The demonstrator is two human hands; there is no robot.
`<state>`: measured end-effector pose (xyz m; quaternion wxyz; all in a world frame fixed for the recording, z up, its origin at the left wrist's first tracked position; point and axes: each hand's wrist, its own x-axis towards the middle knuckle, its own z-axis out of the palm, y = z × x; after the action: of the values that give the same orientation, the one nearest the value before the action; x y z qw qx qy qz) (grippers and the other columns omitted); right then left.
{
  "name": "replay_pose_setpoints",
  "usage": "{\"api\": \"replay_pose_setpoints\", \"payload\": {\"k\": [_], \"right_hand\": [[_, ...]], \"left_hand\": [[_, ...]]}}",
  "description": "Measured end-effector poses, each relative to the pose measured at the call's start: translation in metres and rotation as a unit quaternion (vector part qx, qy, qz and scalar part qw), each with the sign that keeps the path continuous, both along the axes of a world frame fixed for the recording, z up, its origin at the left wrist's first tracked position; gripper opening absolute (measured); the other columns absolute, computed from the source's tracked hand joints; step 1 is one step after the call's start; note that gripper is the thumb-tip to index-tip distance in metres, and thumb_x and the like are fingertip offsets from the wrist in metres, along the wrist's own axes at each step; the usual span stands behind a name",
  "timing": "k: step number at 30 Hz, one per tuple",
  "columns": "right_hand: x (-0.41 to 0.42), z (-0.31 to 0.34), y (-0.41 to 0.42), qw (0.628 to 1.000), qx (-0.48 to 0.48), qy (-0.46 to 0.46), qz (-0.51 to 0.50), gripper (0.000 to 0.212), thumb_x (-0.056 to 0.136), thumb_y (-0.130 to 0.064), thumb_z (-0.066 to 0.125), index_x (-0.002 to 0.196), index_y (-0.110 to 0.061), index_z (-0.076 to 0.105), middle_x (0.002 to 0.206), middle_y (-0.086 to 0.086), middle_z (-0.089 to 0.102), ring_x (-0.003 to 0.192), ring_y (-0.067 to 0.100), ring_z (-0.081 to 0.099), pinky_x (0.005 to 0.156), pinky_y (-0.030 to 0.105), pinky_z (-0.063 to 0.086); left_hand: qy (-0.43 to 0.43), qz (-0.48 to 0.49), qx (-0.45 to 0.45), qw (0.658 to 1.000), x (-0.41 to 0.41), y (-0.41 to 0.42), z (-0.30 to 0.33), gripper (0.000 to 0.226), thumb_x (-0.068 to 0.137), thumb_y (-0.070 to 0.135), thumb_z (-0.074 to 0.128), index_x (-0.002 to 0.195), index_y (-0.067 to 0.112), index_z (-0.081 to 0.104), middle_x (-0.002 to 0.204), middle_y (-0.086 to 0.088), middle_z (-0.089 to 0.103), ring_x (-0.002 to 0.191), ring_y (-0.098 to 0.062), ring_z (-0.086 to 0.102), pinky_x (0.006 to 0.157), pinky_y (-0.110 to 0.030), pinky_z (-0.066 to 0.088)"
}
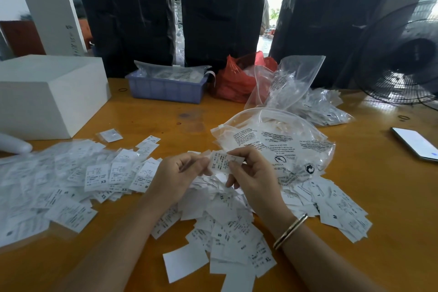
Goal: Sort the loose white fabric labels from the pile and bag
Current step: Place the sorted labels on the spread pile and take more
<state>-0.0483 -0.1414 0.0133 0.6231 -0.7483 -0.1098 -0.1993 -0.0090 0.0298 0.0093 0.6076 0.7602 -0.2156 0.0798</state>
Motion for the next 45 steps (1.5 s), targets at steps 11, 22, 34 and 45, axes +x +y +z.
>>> {"api": "replay_pose_setpoints", "payload": {"k": [11, 22, 34, 45], "right_hand": [[-0.002, 0.004, 0.002, 0.997, 0.069, -0.023, -0.016, 0.019, 0.090, 0.003, 0.055, 0.090, -0.015, 0.059, 0.071, -0.003, 0.068, 0.055, 0.017, 0.063, 0.050, 0.019, 0.047], [-0.002, 0.007, 0.005, 0.988, 0.152, 0.034, -0.013, 0.016, 0.090, 0.003, 0.055, 0.093, -0.012, 0.061, 0.075, -0.001, 0.069, 0.054, 0.019, 0.061, 0.049, 0.021, 0.047], [-0.005, 0.008, 0.007, 0.995, 0.091, 0.047, 0.019, 0.016, 0.091, 0.003, 0.053, 0.092, -0.011, 0.060, 0.071, -0.004, 0.068, 0.052, 0.015, 0.061, 0.048, 0.021, 0.047], [-0.004, 0.006, 0.003, 1.000, 0.017, 0.020, 0.000, 0.022, 0.091, 0.001, 0.054, 0.089, -0.021, 0.059, 0.063, -0.004, 0.066, 0.053, 0.015, 0.063, 0.051, 0.024, 0.049]], "left_hand": [[0.019, 0.007, -0.058, 0.998, -0.001, -0.001, 0.002, 0.020, 0.071, 0.037, 0.070, 0.078, 0.018, 0.068, 0.076, 0.009, 0.072, 0.076, 0.001, 0.066, 0.065, -0.006, 0.047], [-0.031, 0.012, -0.004, 0.999, -0.002, -0.002, 0.001, 0.020, 0.072, 0.042, 0.067, 0.072, 0.023, 0.063, 0.081, 0.019, 0.070, 0.080, 0.004, 0.064, 0.071, -0.007, 0.046], [-0.026, 0.015, 0.022, 0.999, -0.004, -0.001, 0.005, 0.014, 0.070, 0.052, 0.063, 0.083, 0.056, 0.062, 0.083, 0.025, 0.067, 0.082, 0.001, 0.062, 0.066, -0.014, 0.049], [-0.005, -0.020, -0.048, 0.999, -0.002, -0.001, 0.004, 0.011, 0.070, 0.040, 0.069, 0.076, 0.031, 0.071, 0.077, 0.011, 0.073, 0.073, 0.000, 0.067, 0.065, -0.008, 0.048]]}}
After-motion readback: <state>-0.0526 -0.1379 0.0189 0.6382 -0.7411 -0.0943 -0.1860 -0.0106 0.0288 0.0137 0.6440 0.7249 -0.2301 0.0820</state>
